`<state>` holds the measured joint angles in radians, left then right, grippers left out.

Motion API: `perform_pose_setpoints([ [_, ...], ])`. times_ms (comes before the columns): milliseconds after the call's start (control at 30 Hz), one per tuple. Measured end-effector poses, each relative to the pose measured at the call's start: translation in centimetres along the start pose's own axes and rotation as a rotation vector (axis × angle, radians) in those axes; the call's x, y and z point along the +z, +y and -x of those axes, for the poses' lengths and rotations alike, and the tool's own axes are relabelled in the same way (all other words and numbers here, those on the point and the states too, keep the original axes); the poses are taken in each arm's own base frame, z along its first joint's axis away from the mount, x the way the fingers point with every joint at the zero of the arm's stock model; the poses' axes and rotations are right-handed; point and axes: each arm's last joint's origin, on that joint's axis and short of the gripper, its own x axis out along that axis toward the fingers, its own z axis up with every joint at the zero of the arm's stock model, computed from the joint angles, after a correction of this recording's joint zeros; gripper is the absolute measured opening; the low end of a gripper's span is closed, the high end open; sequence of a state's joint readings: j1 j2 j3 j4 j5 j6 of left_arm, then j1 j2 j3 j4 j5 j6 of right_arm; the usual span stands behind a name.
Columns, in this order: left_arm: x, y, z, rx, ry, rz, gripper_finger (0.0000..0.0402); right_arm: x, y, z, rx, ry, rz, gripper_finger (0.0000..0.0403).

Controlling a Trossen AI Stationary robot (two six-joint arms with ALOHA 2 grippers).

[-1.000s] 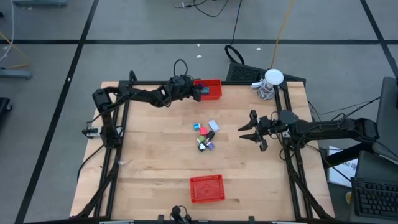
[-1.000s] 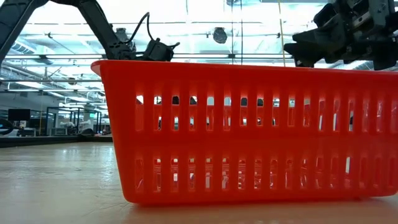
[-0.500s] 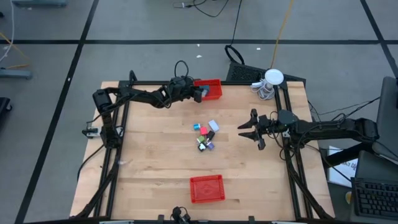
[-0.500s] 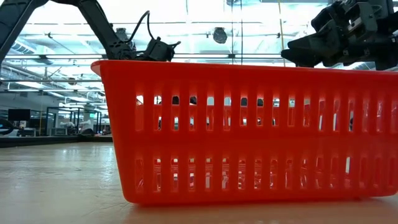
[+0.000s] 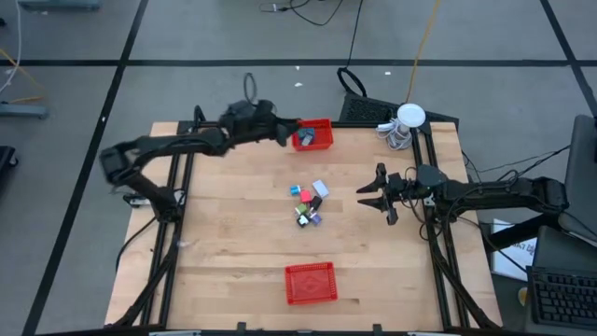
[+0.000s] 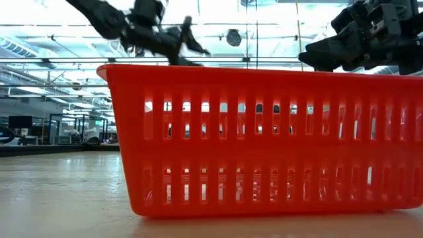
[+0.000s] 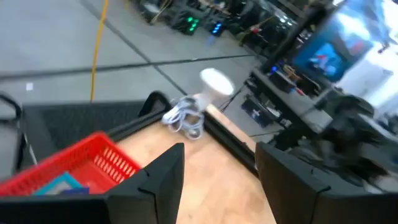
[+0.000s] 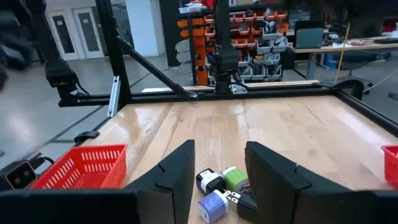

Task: Pick & Place Office items
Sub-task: Put the white timer into the top orange bin

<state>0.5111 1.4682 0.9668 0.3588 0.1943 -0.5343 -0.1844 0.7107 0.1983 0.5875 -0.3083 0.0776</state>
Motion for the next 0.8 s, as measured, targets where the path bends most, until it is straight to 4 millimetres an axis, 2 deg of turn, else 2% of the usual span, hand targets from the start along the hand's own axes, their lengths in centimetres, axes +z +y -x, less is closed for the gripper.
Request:
perform_pose_setpoints([
  [200,1.5,-7.1,6.2,-0.134,-0.027,-0.256,0.0175,-0.9,-0.2,-0.5,-0.135,0.066,-0.027,0.0130],
  [367,1.2,-10.8,10.6,-0.141,-0.061,-0.409,0.0155,-2.1,-0.4,-1.4,-0.218,0.125,-0.034,0.0130],
  [500,0.3,-11.8,12.8,-0.153,-0.088,-0.458,0.0141,-3.0,-0.8,-2.3,-0.322,0.147,-0.029,0.0130],
  [600,-0.6,-12.0,14.1,-0.175,-0.113,-0.478,0.0133,-4.0,-1.4,-3.3,-0.407,0.239,-0.028,0.0130],
  [800,-2.8,-10.8,14.8,-0.149,-0.164,-0.450,0.0123,-5.3,-2.5,-6.7,-0.485,0.414,-0.051,0.0130],
])
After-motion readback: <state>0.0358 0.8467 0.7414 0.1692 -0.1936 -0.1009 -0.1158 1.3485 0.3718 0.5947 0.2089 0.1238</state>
